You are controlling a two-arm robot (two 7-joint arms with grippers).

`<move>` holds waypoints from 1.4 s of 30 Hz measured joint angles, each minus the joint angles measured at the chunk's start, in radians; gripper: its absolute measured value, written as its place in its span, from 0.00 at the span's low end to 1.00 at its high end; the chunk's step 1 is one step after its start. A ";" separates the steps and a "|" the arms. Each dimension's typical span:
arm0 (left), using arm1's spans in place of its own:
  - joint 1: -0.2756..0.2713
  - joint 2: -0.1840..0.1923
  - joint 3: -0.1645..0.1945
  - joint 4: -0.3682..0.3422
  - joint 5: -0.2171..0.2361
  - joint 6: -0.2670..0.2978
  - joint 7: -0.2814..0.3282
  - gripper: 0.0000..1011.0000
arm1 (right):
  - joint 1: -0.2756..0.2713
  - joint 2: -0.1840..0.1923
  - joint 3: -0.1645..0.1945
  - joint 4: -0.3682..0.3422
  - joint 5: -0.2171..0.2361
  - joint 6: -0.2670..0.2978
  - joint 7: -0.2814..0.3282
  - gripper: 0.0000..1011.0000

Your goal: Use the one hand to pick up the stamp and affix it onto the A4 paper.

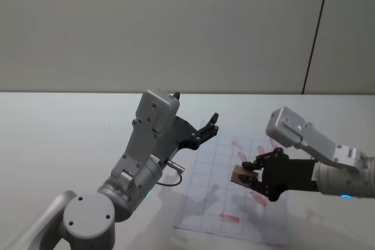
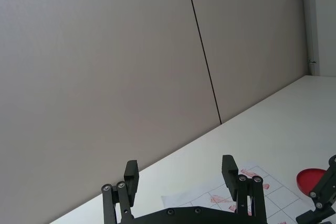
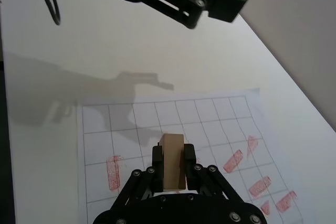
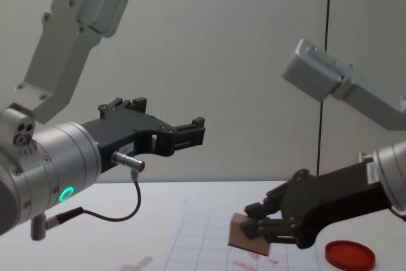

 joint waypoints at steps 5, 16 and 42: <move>0.000 0.000 0.000 0.000 0.000 0.000 0.000 0.99 | -0.023 0.020 0.007 -0.034 0.020 0.057 -0.051 0.22; 0.000 0.000 0.000 0.000 0.000 0.000 0.000 0.99 | -0.076 0.067 0.025 -0.109 0.067 0.169 -0.192 0.22; 0.000 0.000 0.000 0.000 0.000 0.000 0.000 0.99 | -0.150 0.139 0.068 -0.221 0.111 0.314 -0.444 0.22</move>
